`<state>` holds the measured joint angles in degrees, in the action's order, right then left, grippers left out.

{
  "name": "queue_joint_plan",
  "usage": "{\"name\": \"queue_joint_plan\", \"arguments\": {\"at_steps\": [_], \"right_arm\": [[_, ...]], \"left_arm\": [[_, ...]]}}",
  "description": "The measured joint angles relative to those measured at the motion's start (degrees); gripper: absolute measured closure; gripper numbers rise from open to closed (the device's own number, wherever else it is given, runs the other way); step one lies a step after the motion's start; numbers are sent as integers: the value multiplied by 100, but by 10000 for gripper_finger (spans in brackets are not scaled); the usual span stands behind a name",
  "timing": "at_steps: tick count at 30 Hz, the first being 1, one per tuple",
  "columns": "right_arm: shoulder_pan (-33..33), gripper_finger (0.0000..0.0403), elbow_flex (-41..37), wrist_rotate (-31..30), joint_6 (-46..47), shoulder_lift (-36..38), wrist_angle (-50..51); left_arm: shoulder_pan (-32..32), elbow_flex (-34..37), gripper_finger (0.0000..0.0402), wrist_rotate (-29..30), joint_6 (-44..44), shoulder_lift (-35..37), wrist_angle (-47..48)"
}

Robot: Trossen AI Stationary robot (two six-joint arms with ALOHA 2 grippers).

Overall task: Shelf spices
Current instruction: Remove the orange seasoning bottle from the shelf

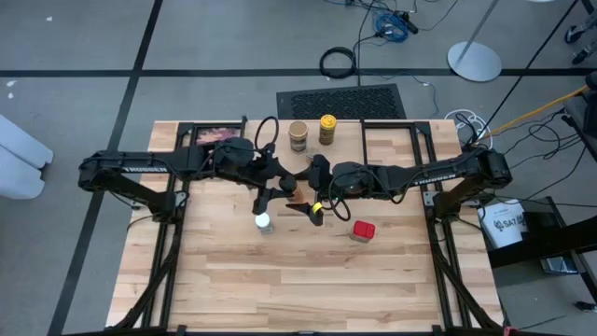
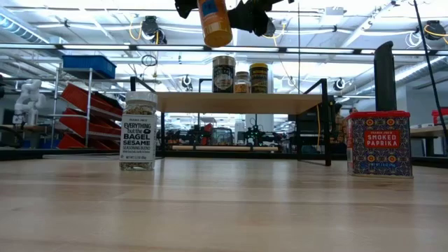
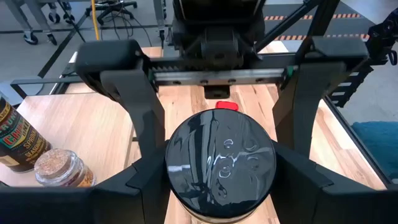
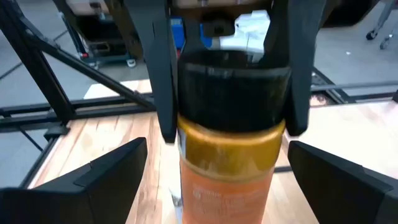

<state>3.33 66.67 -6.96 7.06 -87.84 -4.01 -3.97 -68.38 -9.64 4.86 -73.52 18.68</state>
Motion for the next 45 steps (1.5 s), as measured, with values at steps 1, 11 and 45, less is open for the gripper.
{"name": "queue_joint_plan", "arguments": {"at_steps": [1, 11, 45], "right_arm": [[0, 25, 0, -1, -4, -22, 3], [0, 59, 0, -39, -19, -47, -20], [2, 216, -11, -15, -87, 33, 172]], "left_arm": [[0, 0, 182, 1, 0, 0, -1], [0, -2, 182, -1, 0, 0, 4], [-2, -9, 50, 25, -7, 120, -601]]}}
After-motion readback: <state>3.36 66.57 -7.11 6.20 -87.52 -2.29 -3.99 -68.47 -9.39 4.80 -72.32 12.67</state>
